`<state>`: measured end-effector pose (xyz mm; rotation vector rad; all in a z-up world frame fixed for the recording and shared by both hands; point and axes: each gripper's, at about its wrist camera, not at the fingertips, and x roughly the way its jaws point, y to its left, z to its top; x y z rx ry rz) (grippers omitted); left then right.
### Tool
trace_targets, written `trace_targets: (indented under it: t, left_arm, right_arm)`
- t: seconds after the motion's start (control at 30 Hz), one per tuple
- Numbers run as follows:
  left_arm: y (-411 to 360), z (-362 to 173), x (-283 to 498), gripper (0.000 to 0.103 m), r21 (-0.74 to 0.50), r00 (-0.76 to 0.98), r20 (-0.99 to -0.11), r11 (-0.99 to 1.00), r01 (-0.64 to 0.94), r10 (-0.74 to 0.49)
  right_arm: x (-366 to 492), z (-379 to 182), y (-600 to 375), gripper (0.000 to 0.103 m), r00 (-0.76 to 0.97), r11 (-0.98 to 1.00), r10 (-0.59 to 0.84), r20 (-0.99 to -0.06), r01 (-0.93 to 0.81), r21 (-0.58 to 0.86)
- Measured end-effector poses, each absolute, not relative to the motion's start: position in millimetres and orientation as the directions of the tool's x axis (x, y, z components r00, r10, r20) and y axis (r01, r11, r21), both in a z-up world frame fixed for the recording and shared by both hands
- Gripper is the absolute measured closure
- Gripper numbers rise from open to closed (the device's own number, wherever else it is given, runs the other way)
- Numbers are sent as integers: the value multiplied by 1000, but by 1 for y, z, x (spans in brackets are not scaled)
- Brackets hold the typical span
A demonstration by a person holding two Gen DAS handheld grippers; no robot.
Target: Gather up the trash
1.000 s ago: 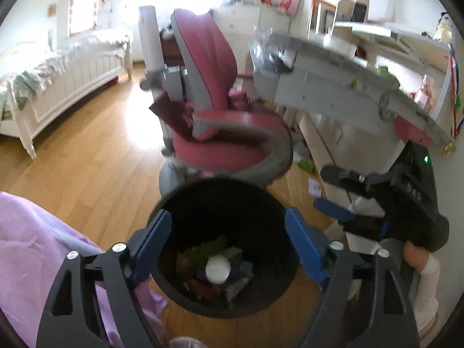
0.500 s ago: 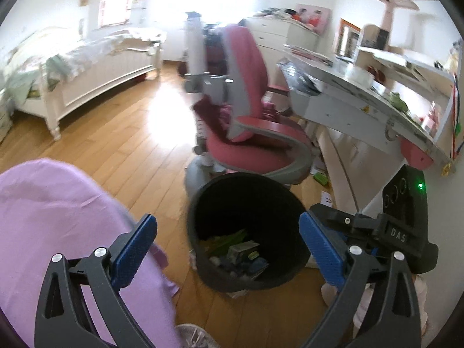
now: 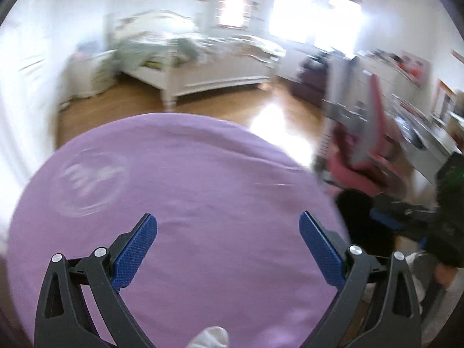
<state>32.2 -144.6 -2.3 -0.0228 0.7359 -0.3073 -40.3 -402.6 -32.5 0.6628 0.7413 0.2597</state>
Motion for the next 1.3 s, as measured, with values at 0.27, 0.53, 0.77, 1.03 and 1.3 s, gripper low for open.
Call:
trace_targets:
  t: [0.27, 0.53, 0.77, 1.03, 1.3]
  left_arm:
    - [-53, -17, 35, 5, -66, 757, -652, 998, -6, -38]
    - [-26, -25, 35, 5, -95, 759, -651, 993, -64, -13]
    - [-21, -37, 36, 5, -101, 745, -667, 992, -73, -13]
    - [-20, -37, 38, 5, -114, 743, -669, 990, -84, -14]
    - [-13, -39, 37, 5, -139, 748, -664, 986, -90, -25]
  right_arm:
    - [7, -7, -287, 5, 727, 899, 366, -581, -115, 422]
    - [27, -2, -200, 5, 780, 957, 290, -554, -230, 178]
    - [28, -14, -176, 5, 835, 962, 270, -479, -254, 100]
    - [23, -14, -183, 5, 872, 969, 245, -425, -237, 71]
    - [12, -11, -191, 5, 894, 971, 237, -380, -223, 82]
